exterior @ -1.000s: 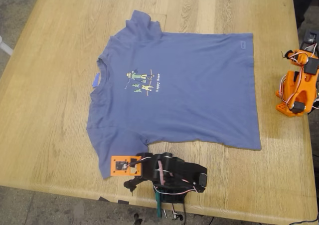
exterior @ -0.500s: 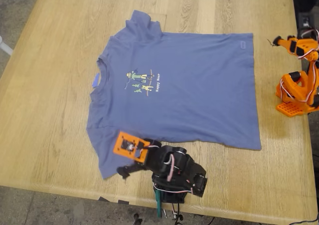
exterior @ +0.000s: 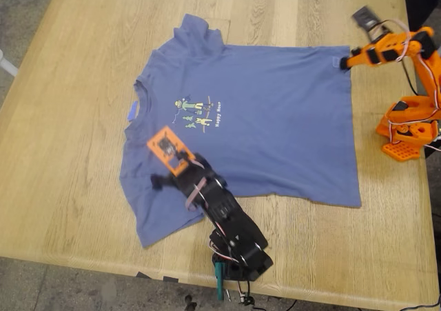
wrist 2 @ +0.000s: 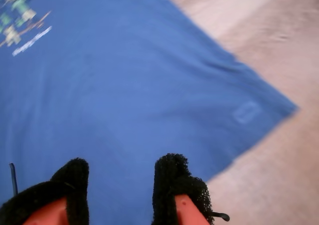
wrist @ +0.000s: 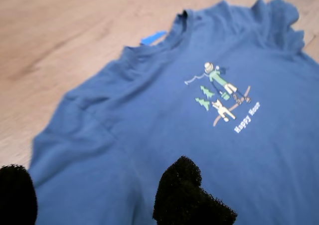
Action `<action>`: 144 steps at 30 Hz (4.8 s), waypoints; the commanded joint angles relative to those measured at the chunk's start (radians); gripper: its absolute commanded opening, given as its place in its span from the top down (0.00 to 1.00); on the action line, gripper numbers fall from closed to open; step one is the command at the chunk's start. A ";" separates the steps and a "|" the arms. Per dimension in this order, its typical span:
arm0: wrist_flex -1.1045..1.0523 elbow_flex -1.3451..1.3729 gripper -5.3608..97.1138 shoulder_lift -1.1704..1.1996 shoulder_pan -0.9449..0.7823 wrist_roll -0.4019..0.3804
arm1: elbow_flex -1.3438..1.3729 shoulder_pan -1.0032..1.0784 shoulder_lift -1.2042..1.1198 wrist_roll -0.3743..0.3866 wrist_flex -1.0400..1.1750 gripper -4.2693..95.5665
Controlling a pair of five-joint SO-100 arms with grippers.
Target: Fold a T-shirt
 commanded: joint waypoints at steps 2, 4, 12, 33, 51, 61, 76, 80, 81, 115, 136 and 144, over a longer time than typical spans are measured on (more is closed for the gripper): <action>-0.270 0.046 0.58 -0.147 0.052 0.014 | -0.064 -0.166 -0.112 0.008 -0.092 0.74; -0.337 0.067 0.57 -0.229 0.052 0.025 | -0.084 -0.210 -0.175 0.009 -0.137 0.74; -0.686 0.109 0.52 -0.500 0.028 0.049 | -0.184 -0.270 -0.387 0.015 -0.295 0.75; -1.052 -0.304 0.49 -1.054 -0.075 0.127 | -0.431 -0.408 -0.859 0.040 -0.597 0.77; -1.137 -0.532 0.49 -1.387 -0.051 0.120 | -1.649 -0.528 -1.689 0.064 -0.281 0.77; -1.098 -0.664 0.52 -1.545 -0.069 0.118 | -1.649 -0.560 -1.692 0.078 -0.144 0.76; -0.963 -0.836 0.83 -1.678 -0.109 0.051 | -1.649 -0.574 -1.802 0.087 -0.207 0.77; -0.954 -0.853 0.92 -1.694 -0.107 0.037 | -1.649 -0.572 -1.825 0.091 -0.212 0.78; -0.954 -0.853 0.93 -1.694 -0.107 0.034 | -1.649 -0.572 -1.833 0.092 -0.213 0.78; -0.724 -0.647 0.95 -1.249 0.006 0.008 | -1.647 -0.535 -2.152 0.089 -0.515 0.78; -0.730 -0.278 0.95 -0.871 0.043 0.000 | -1.637 -0.552 -2.201 0.075 -0.431 0.88; -0.742 -0.206 0.95 -0.799 0.055 -0.002 | -1.643 -0.555 -2.204 0.075 -0.370 0.96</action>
